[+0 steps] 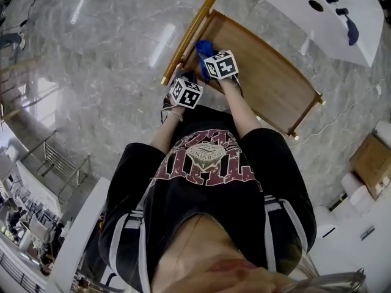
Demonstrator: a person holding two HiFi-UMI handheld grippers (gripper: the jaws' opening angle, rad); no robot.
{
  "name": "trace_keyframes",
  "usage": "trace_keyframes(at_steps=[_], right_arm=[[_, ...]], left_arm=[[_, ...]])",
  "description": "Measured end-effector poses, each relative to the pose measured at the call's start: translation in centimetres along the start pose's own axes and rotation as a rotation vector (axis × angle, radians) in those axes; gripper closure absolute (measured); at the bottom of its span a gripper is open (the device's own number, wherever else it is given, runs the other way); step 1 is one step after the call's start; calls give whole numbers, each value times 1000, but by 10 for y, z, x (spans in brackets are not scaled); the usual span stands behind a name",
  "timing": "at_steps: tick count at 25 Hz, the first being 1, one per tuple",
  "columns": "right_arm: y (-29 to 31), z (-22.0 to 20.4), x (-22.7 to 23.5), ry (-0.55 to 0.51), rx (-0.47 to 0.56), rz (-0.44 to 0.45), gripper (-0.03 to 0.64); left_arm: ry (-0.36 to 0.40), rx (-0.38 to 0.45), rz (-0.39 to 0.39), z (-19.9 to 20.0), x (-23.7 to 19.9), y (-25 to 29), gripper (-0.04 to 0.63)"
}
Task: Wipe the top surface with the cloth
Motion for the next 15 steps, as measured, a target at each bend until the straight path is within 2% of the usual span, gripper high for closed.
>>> trace_keyframes(at_steps=[3,7,10,15], right_arm=[[-3,7,-13,63,30,48,561],[3,-4,-32,85,-33,106,561],[7,-16,-41,39,-70,96,561],[7,-21,-45,-80,-59,38,561]], left_arm=[[-26,10,5,-1,-4,-3,546],[-46,19,17,-4,-7,-6,546],[-48,17,18,-5,-6,-9,546],[-53,14,12,-4,-8,-9,546]])
Point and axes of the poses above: the fingertips, and each gripper's own axes: y forward along the fingers, x to its right, z out of its top, the point moved 7 cm from there along -y, backward along the fingers, and after that the axes turned 14 degrees about -z, right-handed, at the moved point
